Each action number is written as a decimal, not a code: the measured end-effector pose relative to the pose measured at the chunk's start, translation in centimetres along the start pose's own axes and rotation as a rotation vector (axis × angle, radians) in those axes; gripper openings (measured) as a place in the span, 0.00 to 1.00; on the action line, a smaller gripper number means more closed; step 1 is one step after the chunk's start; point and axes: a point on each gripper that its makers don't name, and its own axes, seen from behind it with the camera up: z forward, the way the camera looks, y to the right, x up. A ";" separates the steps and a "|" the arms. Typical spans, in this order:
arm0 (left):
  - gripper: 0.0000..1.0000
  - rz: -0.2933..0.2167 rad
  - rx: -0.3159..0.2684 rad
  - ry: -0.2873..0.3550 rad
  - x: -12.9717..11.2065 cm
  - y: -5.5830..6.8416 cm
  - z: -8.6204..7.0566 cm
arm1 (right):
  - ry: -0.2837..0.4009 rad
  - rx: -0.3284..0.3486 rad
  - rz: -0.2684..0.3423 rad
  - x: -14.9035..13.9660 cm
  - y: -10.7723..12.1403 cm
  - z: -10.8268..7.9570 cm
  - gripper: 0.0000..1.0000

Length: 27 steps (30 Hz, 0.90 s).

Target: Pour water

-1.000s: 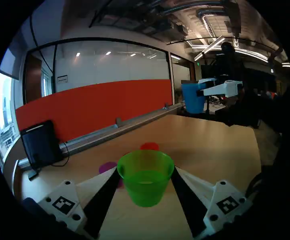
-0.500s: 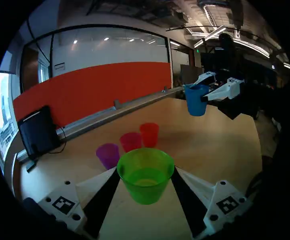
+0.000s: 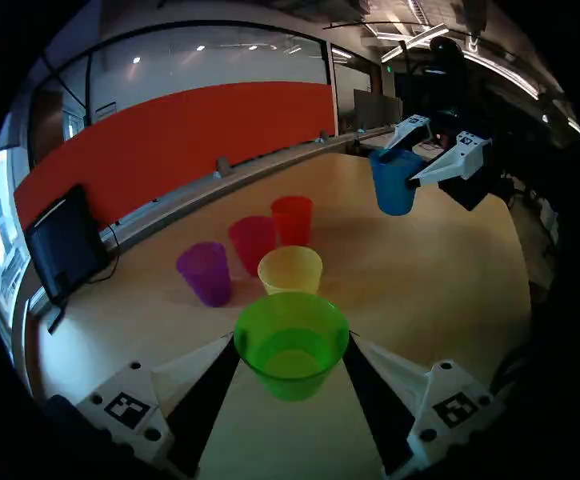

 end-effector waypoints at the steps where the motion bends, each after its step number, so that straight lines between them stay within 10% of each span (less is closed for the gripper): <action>1: 0.87 0.001 -0.002 -0.009 -0.3 0.0 0.2 | -0.007 0.001 0.000 -0.3 0.0 0.1 0.92; 27: 0.88 -0.037 -0.036 -0.090 -3.8 0.3 2.3 | -0.113 0.011 0.006 -5.9 -0.4 2.2 0.92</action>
